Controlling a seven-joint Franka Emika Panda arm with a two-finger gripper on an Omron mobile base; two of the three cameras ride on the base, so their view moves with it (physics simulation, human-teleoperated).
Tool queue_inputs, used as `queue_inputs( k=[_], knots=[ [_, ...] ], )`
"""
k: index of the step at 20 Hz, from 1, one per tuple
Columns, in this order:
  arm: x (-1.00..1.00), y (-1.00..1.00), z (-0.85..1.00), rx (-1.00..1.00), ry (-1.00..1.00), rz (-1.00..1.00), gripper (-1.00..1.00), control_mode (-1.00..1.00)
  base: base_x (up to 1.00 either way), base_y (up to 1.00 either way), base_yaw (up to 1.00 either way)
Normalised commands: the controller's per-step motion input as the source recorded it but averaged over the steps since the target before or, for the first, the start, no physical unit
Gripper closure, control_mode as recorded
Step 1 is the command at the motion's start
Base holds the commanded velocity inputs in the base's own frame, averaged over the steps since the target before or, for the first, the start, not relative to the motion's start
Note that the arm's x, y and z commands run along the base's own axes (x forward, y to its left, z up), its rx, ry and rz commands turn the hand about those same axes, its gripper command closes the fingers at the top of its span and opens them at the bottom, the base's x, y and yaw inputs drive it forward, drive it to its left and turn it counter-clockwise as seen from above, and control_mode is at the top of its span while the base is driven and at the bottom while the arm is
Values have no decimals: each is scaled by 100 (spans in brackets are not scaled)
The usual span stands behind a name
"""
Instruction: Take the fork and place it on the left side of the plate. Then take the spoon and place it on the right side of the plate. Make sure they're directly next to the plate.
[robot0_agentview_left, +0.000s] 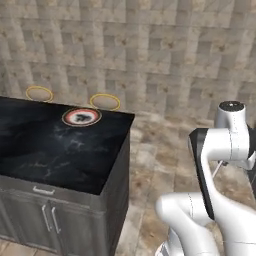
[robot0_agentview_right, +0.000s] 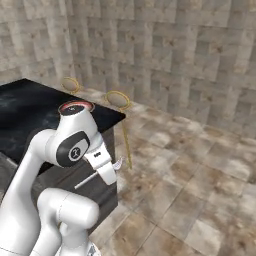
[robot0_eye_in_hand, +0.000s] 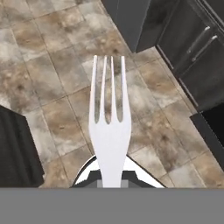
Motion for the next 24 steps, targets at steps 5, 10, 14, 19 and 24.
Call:
queue_inputs(
  k=[5, 10, 14, 19, 24],
  knots=[
    [0, 0, 0, 0, 0, 0, 100, 100, 41, -84, 60],
    [0, 0, 0, 0, 0, 0, 100, 100, 41, -87, 58],
    [0, 0, 0, 0, 0, 0, 100, 100, 44, -87, 57],
    [0, 0, 0, 0, 0, 0, 100, 100, 36, -92, 55],
    [0, 0, 0, 0, 0, 0, 100, 100, 18, -90, 56]
  ],
)
